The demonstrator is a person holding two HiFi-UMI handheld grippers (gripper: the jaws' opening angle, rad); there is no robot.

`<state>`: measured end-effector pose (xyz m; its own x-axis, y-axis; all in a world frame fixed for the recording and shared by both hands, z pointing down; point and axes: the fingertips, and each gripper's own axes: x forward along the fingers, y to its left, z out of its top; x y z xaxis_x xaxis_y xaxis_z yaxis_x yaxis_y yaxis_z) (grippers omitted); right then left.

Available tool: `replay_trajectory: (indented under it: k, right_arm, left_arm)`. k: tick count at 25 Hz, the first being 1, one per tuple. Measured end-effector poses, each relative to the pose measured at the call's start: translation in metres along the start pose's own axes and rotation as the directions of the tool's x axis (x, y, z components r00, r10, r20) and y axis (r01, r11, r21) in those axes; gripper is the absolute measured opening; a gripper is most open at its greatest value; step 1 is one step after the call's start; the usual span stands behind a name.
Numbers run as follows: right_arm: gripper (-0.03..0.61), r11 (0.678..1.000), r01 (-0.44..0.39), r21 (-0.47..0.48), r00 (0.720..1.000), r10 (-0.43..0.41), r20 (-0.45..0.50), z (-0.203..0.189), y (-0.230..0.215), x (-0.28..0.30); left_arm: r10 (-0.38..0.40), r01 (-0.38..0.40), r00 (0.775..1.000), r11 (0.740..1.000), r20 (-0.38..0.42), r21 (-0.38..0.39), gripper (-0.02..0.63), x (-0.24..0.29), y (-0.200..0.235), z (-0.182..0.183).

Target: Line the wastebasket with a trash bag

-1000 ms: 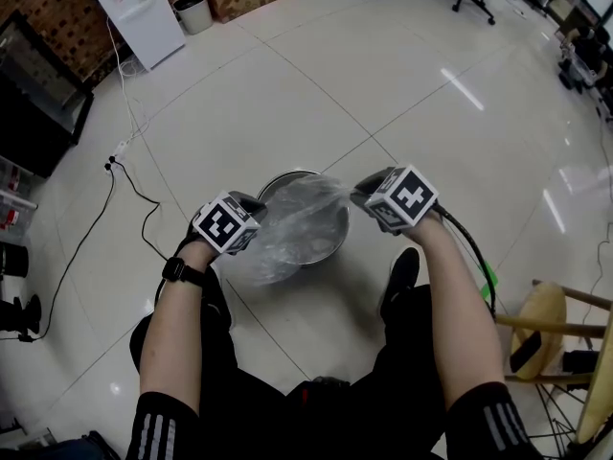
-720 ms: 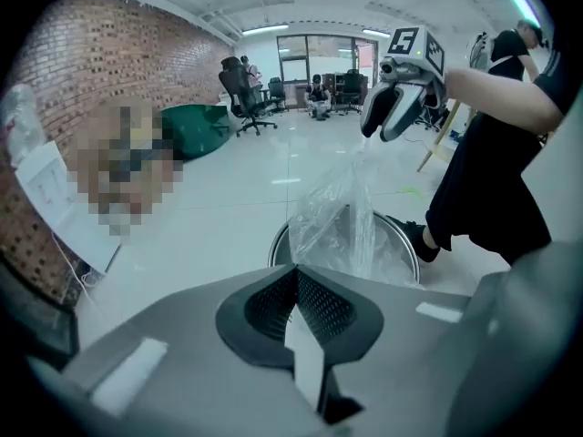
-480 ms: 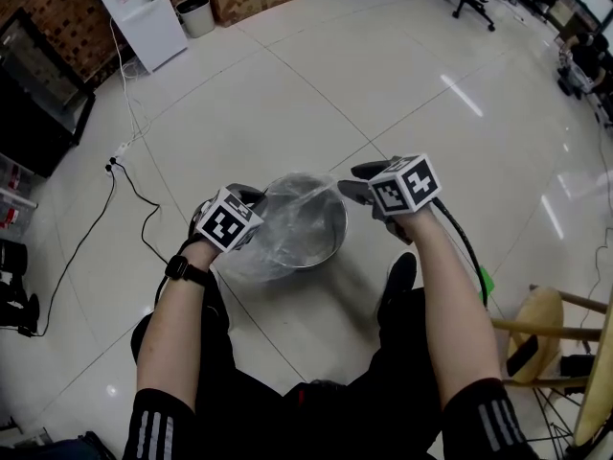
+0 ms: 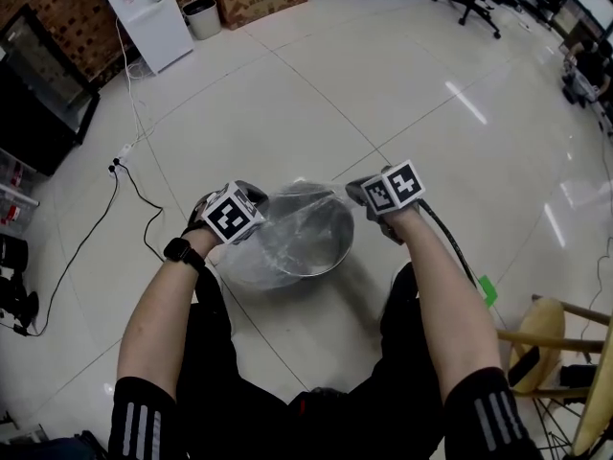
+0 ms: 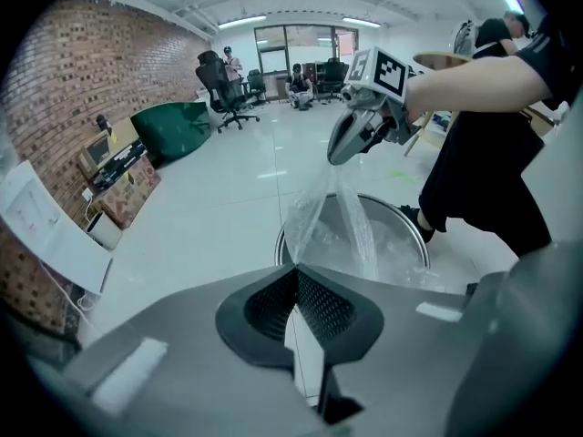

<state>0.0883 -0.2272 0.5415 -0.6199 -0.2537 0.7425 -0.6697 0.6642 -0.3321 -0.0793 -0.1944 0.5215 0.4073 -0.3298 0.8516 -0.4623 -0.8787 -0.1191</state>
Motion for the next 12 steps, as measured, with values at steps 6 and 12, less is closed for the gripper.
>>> replay_trajectory:
  k: [6, 12]
  right_arm:
    - [0.006, 0.987, 0.101, -0.121, 0.995, -0.101, 0.005, 0.014, -0.018, 0.025]
    - [0.007, 0.949, 0.165, -0.267, 0.980, -0.188, -0.061, 0.005, -0.044, 0.056]
  left_arm:
    - [0.052, -0.052, 0.999, 0.999, 0.003, -0.008, -0.006, 0.019, 0.036, -0.007]
    - [0.090, -0.090, 0.995, 0.996, -0.035, -0.005, -0.002, 0.062, 0.062, -0.019]
